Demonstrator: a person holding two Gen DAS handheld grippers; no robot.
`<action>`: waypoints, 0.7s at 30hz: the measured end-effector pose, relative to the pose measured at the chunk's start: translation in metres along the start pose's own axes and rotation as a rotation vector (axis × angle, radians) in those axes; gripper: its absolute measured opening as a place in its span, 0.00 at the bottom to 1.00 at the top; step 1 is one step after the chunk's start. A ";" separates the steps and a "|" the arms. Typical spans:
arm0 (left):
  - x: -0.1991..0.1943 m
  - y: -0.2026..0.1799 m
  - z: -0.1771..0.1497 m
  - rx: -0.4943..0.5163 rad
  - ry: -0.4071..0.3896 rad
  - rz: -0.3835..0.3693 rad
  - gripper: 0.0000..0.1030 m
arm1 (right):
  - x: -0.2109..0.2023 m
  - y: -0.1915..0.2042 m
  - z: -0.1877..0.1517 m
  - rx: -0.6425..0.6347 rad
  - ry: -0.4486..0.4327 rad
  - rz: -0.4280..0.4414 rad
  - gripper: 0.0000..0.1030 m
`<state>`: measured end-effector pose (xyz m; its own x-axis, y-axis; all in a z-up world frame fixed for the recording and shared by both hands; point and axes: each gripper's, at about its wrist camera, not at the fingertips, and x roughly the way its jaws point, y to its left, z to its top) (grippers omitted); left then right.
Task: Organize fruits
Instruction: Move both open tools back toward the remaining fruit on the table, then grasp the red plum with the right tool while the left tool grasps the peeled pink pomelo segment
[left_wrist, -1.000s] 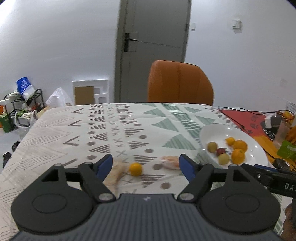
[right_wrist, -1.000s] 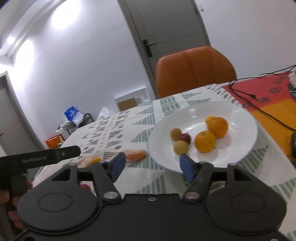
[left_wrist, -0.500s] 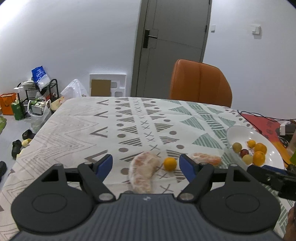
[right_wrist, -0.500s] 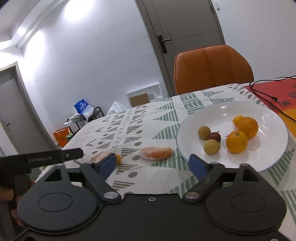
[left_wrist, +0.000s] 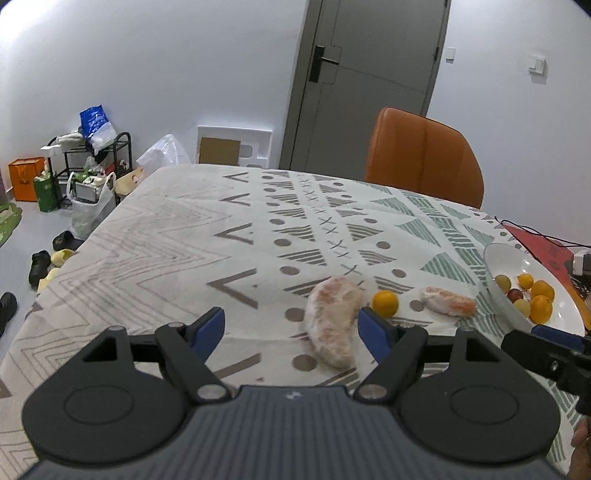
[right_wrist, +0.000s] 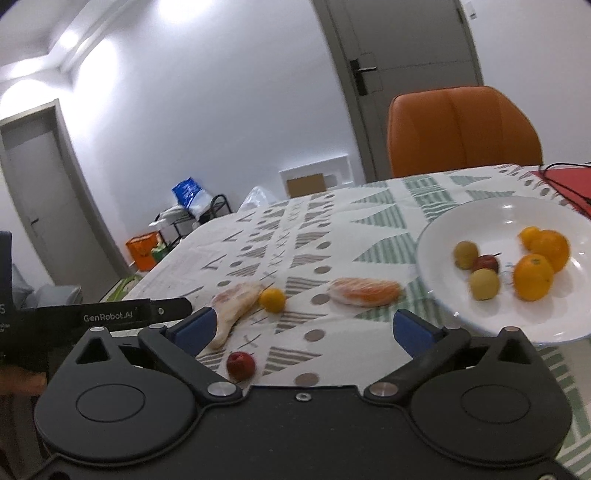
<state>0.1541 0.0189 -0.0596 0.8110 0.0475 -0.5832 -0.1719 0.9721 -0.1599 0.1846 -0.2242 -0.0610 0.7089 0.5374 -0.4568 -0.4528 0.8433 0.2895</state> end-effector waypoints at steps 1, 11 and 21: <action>0.000 0.003 -0.001 -0.005 0.002 0.003 0.75 | 0.003 0.003 -0.001 -0.004 0.009 0.007 1.00; -0.006 0.032 -0.007 -0.051 0.006 0.024 0.75 | 0.024 0.029 -0.009 -0.058 0.081 0.043 0.82; -0.009 0.052 -0.009 -0.073 0.012 0.039 0.75 | 0.045 0.045 -0.019 -0.087 0.161 0.072 0.50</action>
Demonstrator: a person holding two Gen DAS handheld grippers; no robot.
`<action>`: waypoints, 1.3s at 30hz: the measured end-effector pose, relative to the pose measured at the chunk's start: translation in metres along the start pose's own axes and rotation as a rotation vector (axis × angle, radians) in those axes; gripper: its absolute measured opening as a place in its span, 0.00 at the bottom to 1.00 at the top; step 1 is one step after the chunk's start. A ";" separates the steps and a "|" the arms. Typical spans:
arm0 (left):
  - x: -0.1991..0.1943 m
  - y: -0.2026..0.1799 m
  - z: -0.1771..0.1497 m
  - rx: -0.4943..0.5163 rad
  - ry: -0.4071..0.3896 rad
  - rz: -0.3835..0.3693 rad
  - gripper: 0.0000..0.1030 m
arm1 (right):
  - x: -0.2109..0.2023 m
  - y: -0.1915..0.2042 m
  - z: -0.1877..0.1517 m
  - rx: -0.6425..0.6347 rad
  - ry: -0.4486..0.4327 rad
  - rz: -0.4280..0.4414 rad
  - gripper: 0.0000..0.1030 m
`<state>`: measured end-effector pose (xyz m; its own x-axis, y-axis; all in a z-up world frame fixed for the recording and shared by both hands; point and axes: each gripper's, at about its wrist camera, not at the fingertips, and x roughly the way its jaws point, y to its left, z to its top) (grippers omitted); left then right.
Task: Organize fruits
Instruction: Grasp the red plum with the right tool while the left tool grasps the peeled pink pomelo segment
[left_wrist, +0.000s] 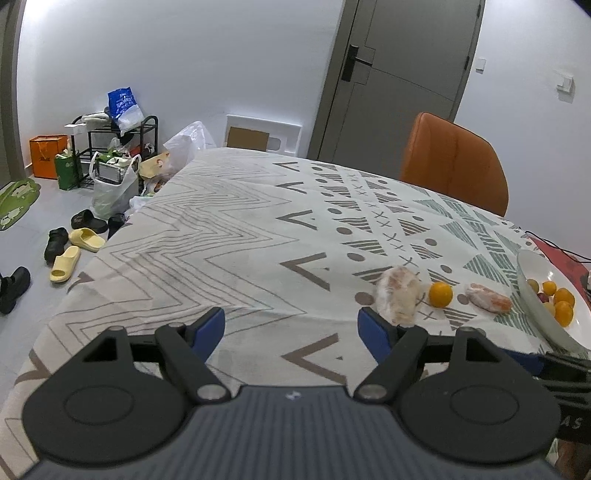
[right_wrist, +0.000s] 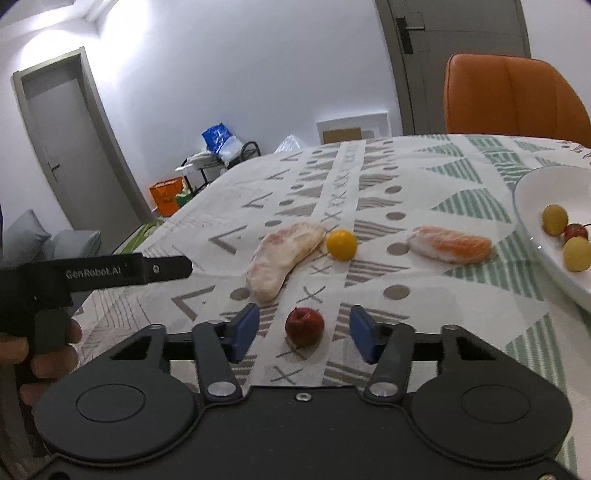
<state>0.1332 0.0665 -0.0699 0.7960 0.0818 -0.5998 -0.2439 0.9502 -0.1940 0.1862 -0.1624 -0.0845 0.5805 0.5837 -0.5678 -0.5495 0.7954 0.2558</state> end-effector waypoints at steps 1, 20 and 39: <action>0.000 0.001 0.000 -0.001 0.000 -0.003 0.75 | 0.002 0.001 0.000 -0.007 0.007 0.002 0.48; 0.005 -0.002 0.004 0.004 0.007 -0.018 0.75 | 0.008 0.003 0.001 -0.120 0.011 -0.055 0.23; 0.021 -0.044 0.006 0.068 0.022 -0.072 0.75 | -0.027 -0.040 0.003 0.000 -0.055 -0.105 0.22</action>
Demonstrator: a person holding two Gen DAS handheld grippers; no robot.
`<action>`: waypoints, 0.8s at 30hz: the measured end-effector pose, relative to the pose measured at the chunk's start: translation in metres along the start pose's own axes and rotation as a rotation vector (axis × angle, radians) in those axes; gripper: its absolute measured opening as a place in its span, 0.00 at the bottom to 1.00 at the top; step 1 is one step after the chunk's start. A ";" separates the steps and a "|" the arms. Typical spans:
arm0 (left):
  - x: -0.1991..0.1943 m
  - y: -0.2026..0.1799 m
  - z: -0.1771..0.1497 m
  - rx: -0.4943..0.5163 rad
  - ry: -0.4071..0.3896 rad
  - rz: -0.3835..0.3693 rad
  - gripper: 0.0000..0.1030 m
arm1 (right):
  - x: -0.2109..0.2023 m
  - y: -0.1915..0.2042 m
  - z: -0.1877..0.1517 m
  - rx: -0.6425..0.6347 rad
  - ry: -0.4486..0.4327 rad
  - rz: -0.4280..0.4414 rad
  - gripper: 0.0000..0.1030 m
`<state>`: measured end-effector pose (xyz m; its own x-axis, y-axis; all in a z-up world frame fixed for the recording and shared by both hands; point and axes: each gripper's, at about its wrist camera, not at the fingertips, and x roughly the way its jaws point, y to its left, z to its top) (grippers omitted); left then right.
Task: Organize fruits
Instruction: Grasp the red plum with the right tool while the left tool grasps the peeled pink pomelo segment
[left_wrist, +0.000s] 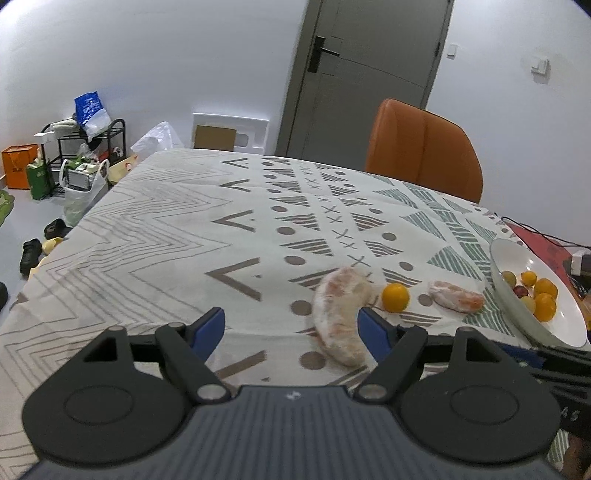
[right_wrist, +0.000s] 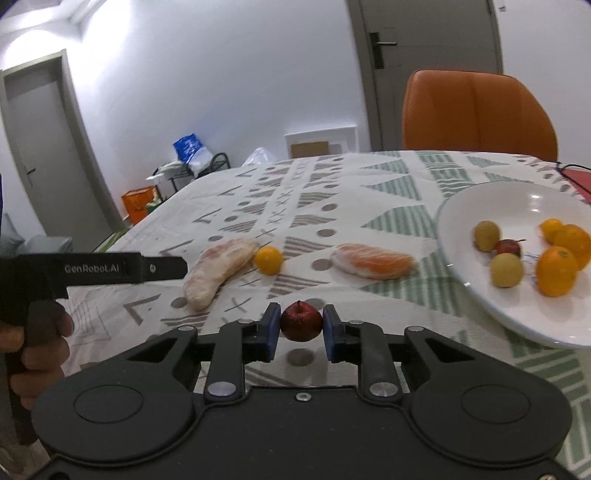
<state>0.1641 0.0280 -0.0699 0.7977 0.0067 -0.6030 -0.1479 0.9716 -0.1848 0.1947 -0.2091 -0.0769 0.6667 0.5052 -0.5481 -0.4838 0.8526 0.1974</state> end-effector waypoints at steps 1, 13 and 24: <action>0.002 -0.003 0.000 0.006 0.002 -0.003 0.75 | -0.003 -0.003 0.000 0.006 -0.007 -0.004 0.22; 0.033 -0.029 0.001 0.058 0.044 -0.020 0.72 | -0.032 -0.034 0.010 0.076 -0.084 -0.020 0.22; 0.041 -0.043 0.003 0.095 0.029 0.030 0.35 | -0.058 -0.069 0.013 0.148 -0.165 -0.105 0.22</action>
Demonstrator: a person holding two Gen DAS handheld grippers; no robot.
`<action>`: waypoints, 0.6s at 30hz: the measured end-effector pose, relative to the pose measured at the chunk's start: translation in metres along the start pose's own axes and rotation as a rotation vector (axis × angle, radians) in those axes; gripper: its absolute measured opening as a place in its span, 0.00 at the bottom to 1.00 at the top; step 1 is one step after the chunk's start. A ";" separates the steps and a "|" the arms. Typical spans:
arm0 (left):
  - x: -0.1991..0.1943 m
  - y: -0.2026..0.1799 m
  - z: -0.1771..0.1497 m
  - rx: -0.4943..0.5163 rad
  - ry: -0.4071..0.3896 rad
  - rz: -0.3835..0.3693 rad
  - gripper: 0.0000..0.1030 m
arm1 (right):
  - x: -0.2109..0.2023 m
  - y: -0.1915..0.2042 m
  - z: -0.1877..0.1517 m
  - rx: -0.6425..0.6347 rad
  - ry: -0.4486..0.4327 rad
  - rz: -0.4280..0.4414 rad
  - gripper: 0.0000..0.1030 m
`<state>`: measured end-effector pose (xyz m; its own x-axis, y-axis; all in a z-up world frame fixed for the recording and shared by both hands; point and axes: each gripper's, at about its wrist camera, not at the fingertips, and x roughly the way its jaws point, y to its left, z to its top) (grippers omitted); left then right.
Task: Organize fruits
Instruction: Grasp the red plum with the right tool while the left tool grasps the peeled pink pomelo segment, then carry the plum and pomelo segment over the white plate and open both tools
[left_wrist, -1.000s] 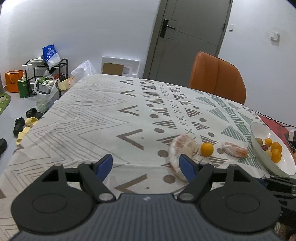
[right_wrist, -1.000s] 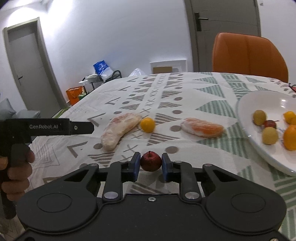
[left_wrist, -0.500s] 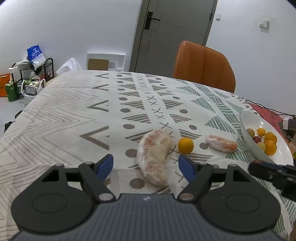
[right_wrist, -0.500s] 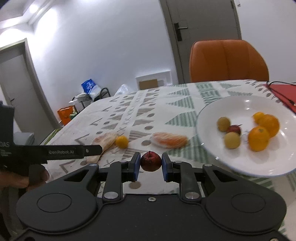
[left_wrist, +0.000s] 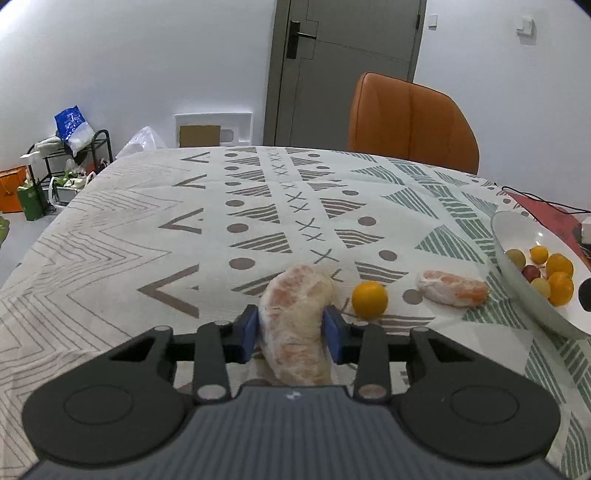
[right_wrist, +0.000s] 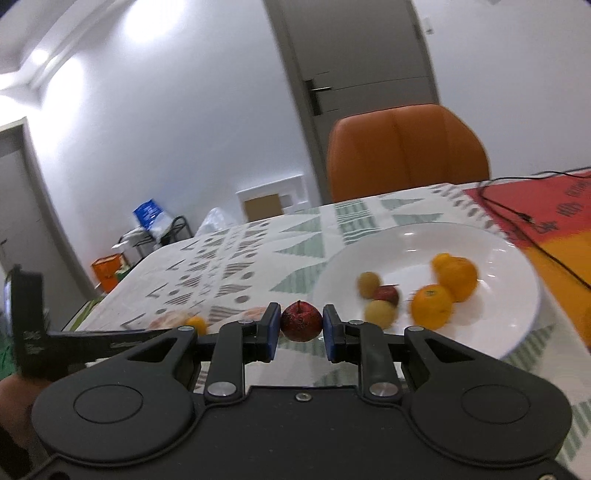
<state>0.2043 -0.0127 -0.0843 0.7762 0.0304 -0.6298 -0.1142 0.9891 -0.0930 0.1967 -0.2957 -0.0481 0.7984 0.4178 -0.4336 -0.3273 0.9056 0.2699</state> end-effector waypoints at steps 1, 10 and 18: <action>-0.002 -0.001 0.000 0.000 -0.006 -0.003 0.35 | -0.001 -0.004 0.000 0.008 -0.005 -0.010 0.22; -0.020 -0.024 0.008 0.020 -0.054 -0.065 0.35 | -0.012 -0.032 -0.004 0.047 -0.026 -0.094 0.22; -0.028 -0.058 0.013 0.067 -0.072 -0.119 0.35 | -0.021 -0.053 -0.006 0.068 -0.045 -0.148 0.22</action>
<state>0.1975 -0.0686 -0.0517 0.8246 -0.0801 -0.5601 0.0213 0.9936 -0.1106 0.1948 -0.3524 -0.0584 0.8579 0.2751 -0.4339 -0.1709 0.9493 0.2640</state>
